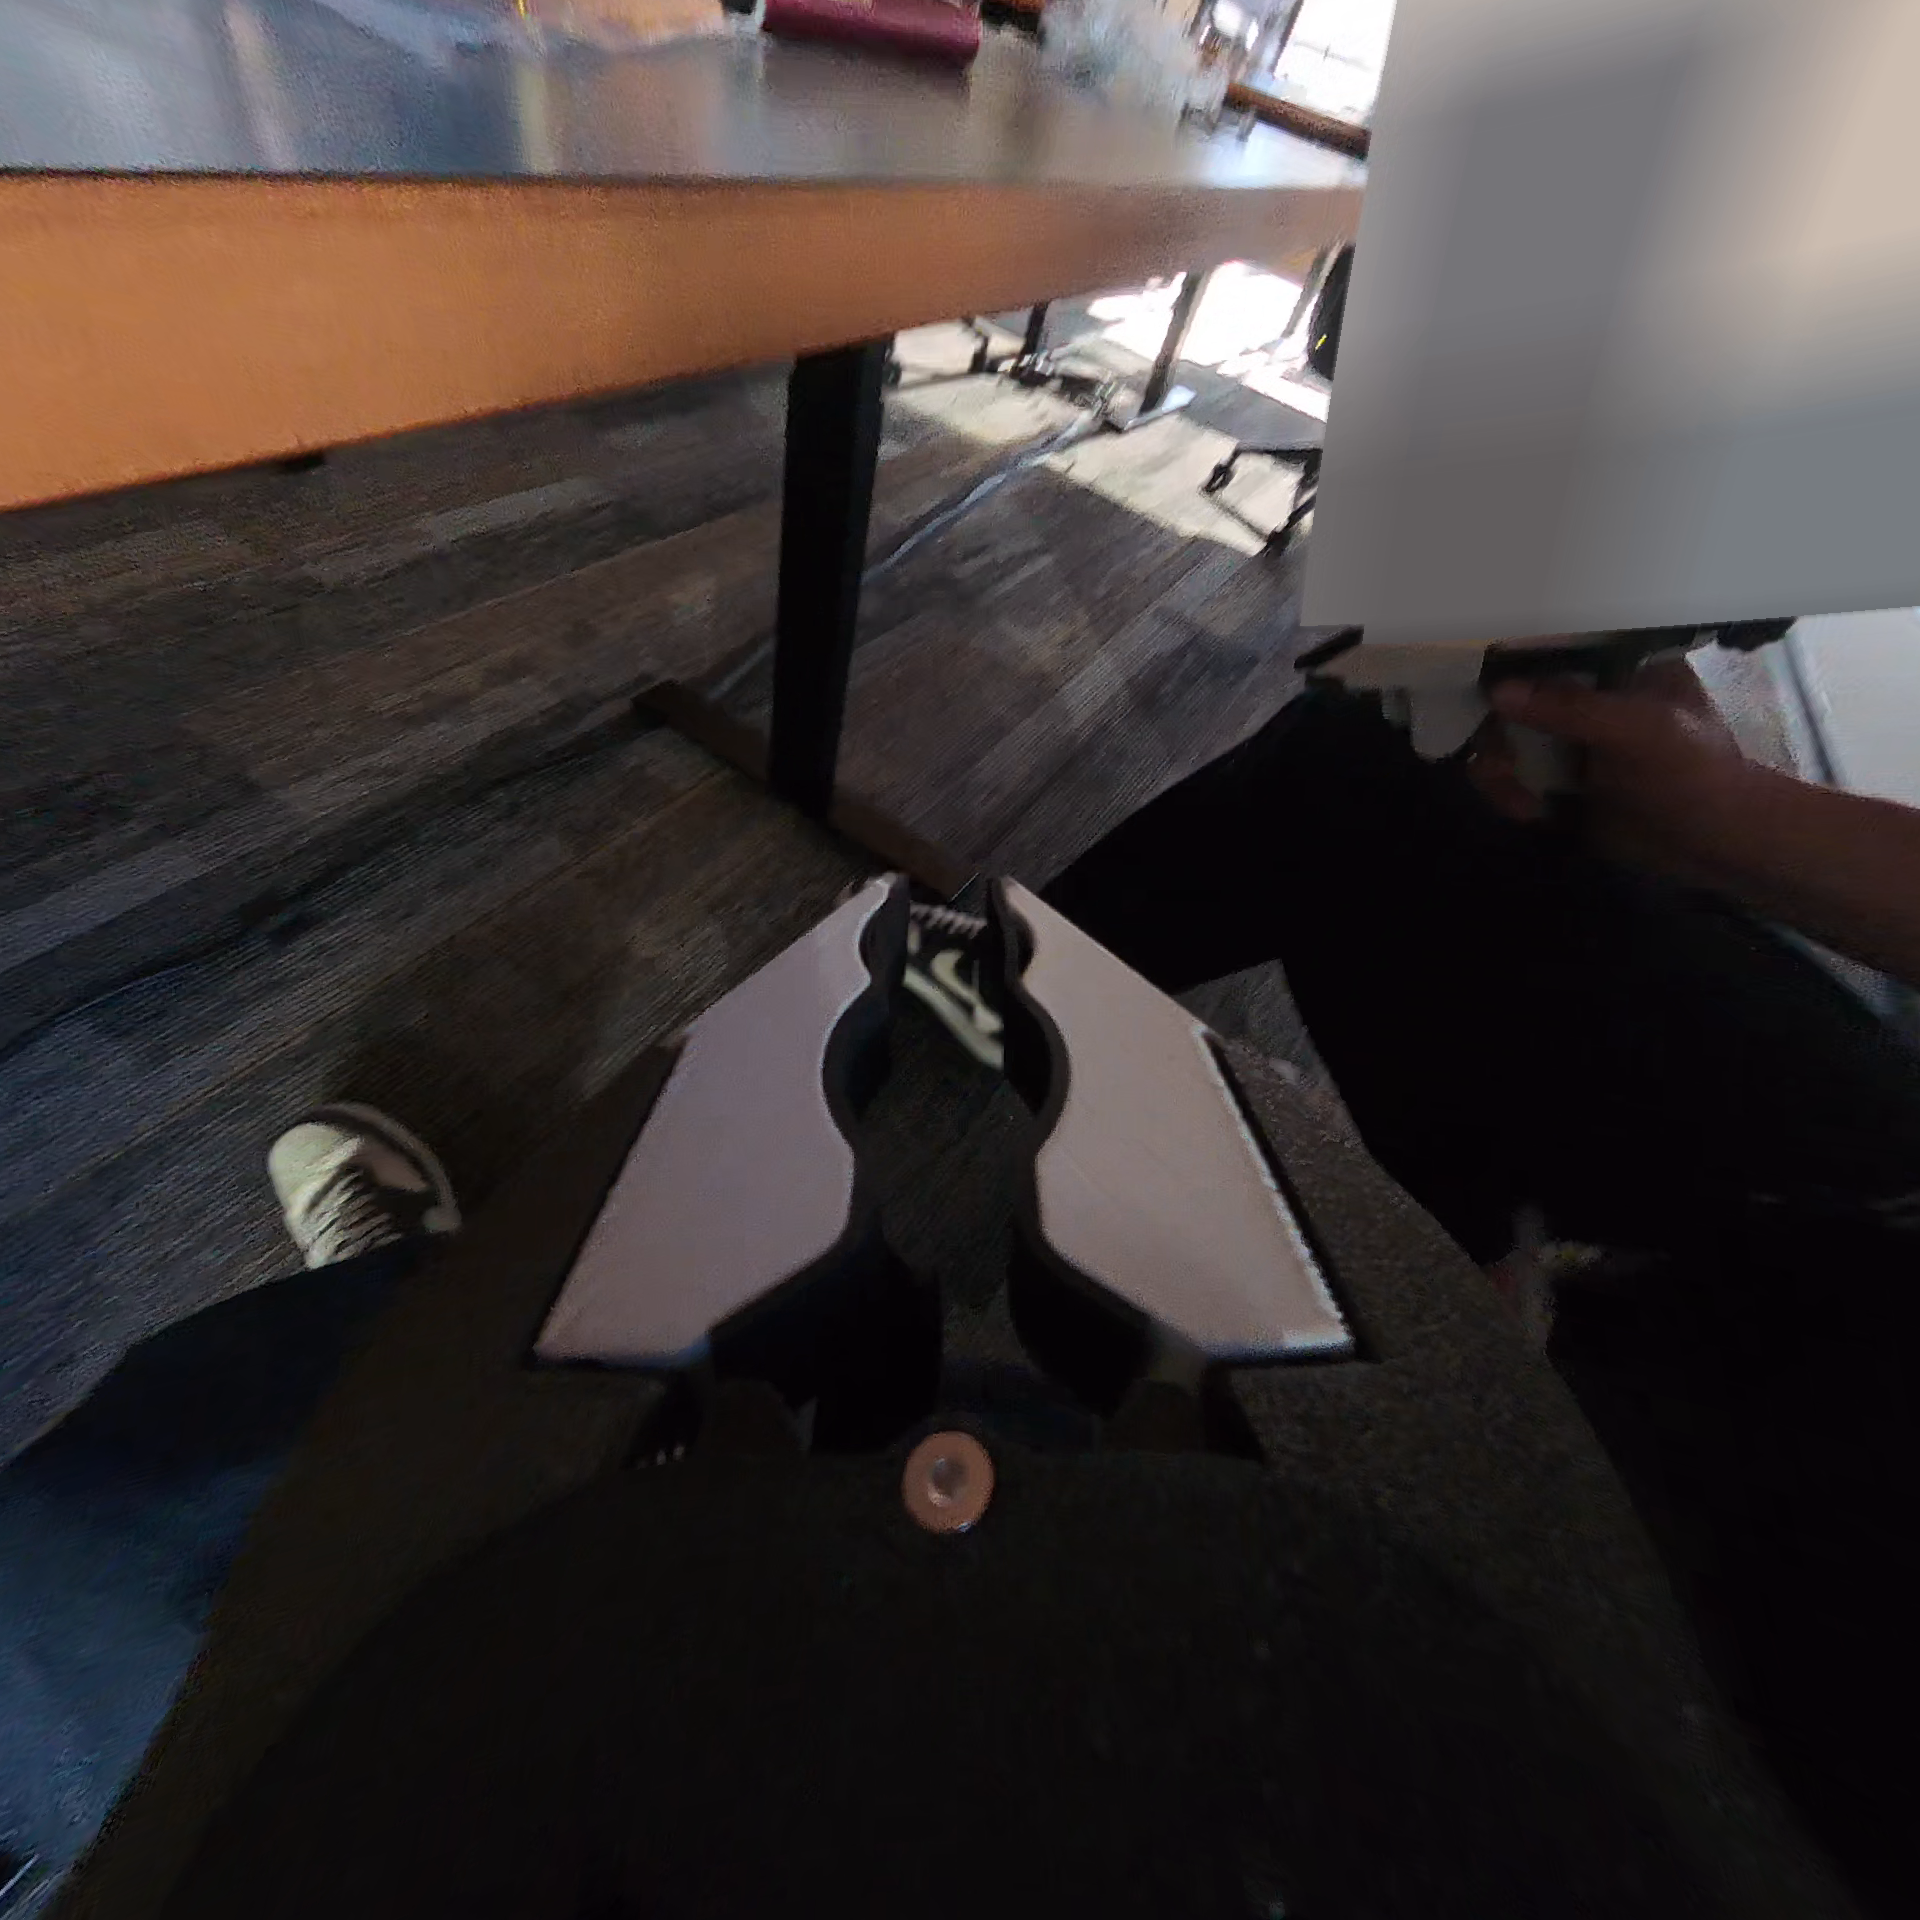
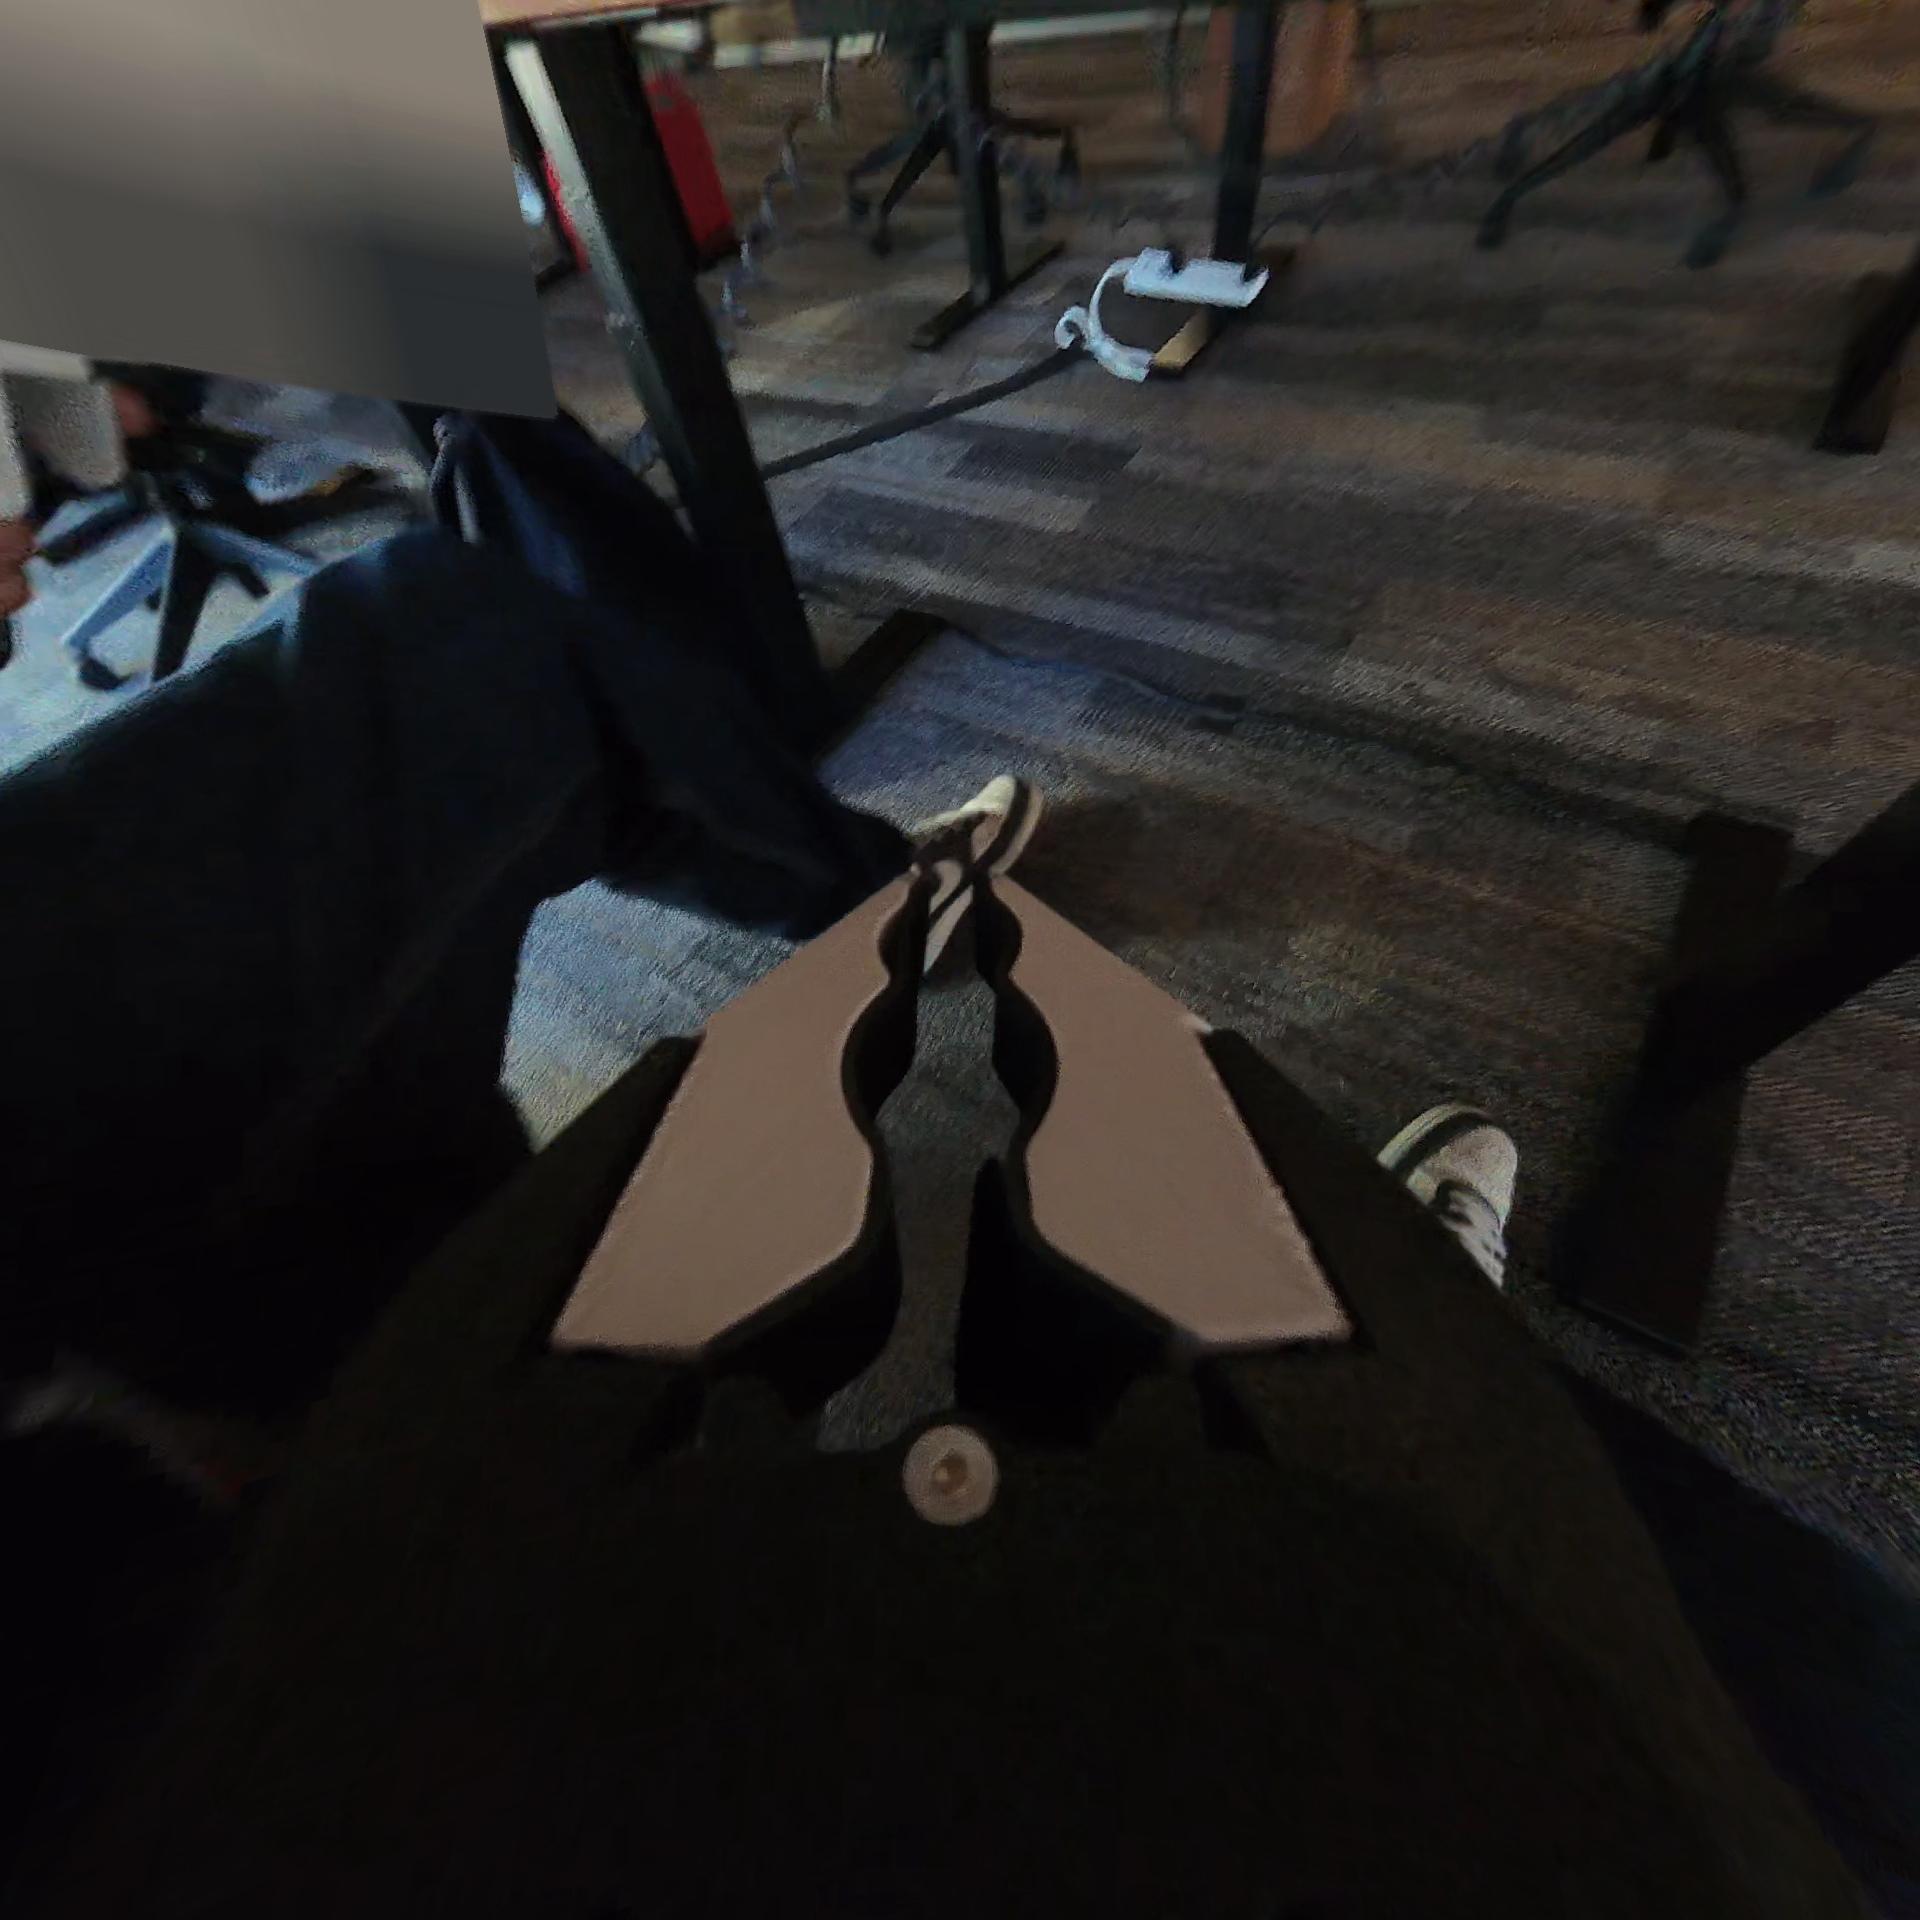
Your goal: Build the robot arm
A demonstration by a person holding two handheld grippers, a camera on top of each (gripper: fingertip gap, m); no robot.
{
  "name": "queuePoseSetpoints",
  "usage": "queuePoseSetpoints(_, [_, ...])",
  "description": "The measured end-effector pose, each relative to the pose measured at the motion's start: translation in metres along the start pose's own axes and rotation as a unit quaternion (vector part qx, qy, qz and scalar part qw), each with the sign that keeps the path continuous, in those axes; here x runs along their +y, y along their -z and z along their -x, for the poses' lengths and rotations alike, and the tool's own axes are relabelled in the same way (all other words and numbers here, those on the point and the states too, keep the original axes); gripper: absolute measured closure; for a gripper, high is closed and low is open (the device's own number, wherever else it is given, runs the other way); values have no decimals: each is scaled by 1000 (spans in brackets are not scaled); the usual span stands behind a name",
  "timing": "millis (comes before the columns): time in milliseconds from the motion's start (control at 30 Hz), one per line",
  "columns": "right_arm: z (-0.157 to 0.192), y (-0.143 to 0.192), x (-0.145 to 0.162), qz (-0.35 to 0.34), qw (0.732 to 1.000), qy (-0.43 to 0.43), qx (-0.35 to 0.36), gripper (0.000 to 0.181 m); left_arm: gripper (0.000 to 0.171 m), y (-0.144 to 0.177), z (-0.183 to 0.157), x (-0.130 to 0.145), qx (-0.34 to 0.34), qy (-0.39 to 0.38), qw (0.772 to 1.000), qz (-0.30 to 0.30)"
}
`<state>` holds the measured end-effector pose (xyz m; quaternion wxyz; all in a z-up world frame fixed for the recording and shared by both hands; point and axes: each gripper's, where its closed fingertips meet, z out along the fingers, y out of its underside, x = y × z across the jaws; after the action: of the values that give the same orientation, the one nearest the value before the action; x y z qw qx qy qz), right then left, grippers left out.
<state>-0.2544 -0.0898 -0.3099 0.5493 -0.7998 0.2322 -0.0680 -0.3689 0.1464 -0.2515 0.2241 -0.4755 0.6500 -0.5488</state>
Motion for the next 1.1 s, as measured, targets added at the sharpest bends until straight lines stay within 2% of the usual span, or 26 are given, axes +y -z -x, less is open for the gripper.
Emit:
queuePoseSetpoints(67, [-17,-13,10,-39,999,-9,12,175,158,1,1,6,-26,-26,999,16])
queuePoseSetpoints(133, [-30,-24,18,-25,999,-37,4,170,157,-2,4,8,-51,-53,997,27])
queuePoseSetpoints(200, [-44,-19,10,-64,997,-35,25,169,157,-7,6,10,-62,-71,995,36])
queuePoseSetpoints(267, [-65,-14,21,-62,995,-37,65,167,156,-15,8,12,-63,-69,995,44])
queuePoseSetpoints(367, [-85,-25,55,-28,994,-55,94,144,157,-33,5,13,-48,-55,996,56])
queuePoseSetpoints(433, [-92,-48,106,58,991,-76,95,135,157,-45,-1,10,-27,-49,997,60])
queuePoseSetpoints(467, [-93,-59,143,126,985,-85,85,142,156,-51,-5,10,-17,-48,997,62])
queuePoseSetpoints(500, [-93,-70,180,187,975,-102,68,154,156,-56,-9,9,-10,-49,997,66])
queuePoseSetpoints(633, [-107,-108,329,335,924,-180,26,152,156,-72,-23,13,5,-85,992,90])
queuePoseSetpoints(733, [-114,-110,453,407,888,-209,50,161,156,-79,-27,14,-1,-124,988,96])
queuePoseSetpoints(800, [-120,-113,516,403,872,-256,108,163,156,-83,-27,19,-2,-131,985,108])
queuePoseSetpoints(900, [-132,-131,559,286,845,-404,203,160,156,-89,-19,25,-8,-132,984,121])
queuePoseSetpoints(967, [-140,-133,573,222,822,-444,279,163,156,-93,-14,33,-7,-125,983,135])
queuePoseSetpoints(1000, [-141,-134,577,208,814,-448,305,163,156,-95,-12,36,-4,-125,982,141])
queuePoseSetpoints(1100, [-137,-129,600,231,794,-418,377,168,155,-103,-8,42,0,-129,980,151])
